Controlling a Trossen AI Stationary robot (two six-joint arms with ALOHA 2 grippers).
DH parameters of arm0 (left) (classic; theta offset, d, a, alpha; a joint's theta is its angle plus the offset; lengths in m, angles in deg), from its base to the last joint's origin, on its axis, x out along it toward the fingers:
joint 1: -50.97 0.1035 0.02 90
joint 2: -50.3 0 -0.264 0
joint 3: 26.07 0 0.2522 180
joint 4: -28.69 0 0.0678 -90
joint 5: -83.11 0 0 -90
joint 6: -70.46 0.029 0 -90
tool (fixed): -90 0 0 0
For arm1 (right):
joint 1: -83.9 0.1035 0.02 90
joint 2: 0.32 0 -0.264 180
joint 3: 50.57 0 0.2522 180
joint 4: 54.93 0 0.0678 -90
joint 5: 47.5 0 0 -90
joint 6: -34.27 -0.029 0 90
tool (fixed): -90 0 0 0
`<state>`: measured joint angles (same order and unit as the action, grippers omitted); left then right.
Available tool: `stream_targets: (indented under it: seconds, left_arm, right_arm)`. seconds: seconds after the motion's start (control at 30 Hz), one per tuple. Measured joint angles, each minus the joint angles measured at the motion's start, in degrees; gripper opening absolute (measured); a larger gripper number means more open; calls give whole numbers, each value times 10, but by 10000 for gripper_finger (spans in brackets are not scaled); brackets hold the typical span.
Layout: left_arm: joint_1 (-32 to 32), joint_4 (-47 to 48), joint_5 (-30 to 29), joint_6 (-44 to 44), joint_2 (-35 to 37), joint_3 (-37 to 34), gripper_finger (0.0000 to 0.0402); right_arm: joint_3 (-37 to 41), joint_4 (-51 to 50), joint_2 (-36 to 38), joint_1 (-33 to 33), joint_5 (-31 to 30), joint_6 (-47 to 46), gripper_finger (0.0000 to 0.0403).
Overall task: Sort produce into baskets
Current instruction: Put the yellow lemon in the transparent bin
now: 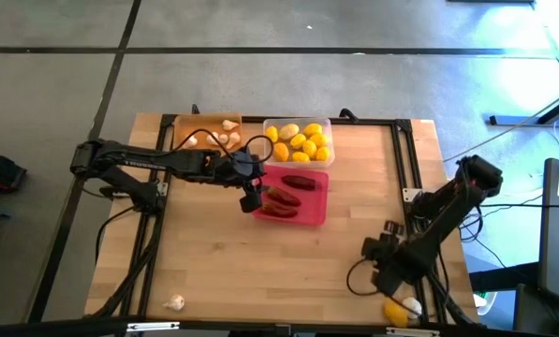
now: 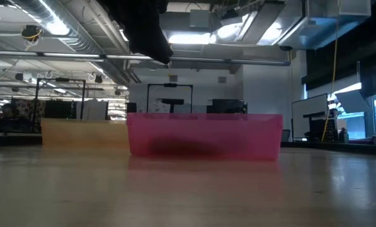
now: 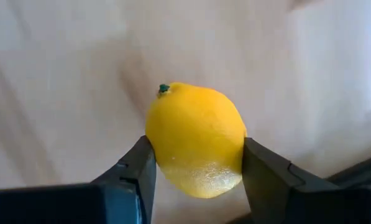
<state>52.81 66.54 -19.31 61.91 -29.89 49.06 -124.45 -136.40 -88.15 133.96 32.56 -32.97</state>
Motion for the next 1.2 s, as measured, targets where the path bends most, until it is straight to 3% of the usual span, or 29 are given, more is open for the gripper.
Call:
stream_targets:
  seconds: [0.1,0.3,0.4,0.77,1.2]
  left_arm:
    - [-1,-2,-22,0,-6,0,210]
    - [-1,-103,-24,16,-8,-56,210]
    - [-1,-145,-24,18,-8,-85,210]
    - [-1,-238,-24,20,-8,-139,210]
    - [14,-237,-24,109,-8,-142,210]
  right_arm:
    - [0,-10,26,-28,-49,22,175]
    - [-1,-18,62,-94,-192,63,176]
    - [-1,-18,67,-137,-232,99,176]
    - [-1,24,67,-322,-256,294,177]
    - [-1,227,67,-518,-248,565,177]
